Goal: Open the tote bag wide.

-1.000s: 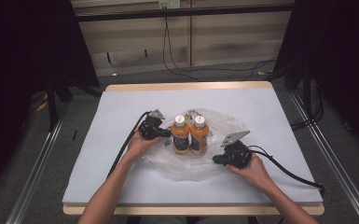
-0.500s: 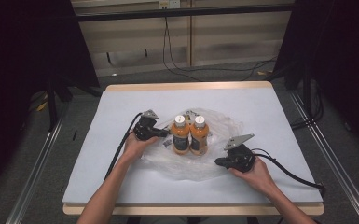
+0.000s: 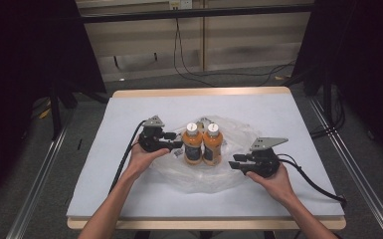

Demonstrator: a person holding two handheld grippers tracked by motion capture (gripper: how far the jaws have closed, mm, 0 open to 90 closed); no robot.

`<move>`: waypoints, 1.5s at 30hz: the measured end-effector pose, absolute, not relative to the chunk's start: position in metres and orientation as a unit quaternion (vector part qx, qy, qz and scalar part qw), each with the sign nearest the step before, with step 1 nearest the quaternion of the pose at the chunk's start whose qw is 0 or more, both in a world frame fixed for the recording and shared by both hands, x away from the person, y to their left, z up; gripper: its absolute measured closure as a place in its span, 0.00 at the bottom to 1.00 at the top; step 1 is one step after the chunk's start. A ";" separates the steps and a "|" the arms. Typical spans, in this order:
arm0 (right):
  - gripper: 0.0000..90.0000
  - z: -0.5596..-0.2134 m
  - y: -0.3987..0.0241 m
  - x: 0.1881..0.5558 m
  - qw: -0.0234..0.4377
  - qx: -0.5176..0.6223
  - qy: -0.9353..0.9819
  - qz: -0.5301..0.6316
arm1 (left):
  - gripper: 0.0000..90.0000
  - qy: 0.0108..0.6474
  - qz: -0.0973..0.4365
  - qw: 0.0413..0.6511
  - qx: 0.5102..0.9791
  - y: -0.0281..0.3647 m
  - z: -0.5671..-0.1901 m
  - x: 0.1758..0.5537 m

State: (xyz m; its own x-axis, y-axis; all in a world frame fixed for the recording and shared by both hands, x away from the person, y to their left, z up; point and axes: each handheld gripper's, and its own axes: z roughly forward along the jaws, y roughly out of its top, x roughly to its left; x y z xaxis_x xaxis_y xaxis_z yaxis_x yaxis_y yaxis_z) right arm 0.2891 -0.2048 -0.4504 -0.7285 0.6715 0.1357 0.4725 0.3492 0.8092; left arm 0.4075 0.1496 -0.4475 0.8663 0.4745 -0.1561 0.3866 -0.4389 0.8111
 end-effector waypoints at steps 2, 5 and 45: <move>0.59 -0.449 -0.206 0.289 0.115 0.354 0.810 0.453 | 0.43 0.252 0.049 0.470 0.844 0.150 -0.444 0.405; 0.46 -0.445 -0.208 0.288 0.119 0.363 0.799 0.464 | 0.31 0.247 0.066 0.468 0.846 0.151 -0.437 0.396; 0.14 -0.424 -0.290 0.209 0.236 0.478 0.699 0.477 | 0.04 0.309 0.117 0.492 0.806 0.260 -0.441 0.283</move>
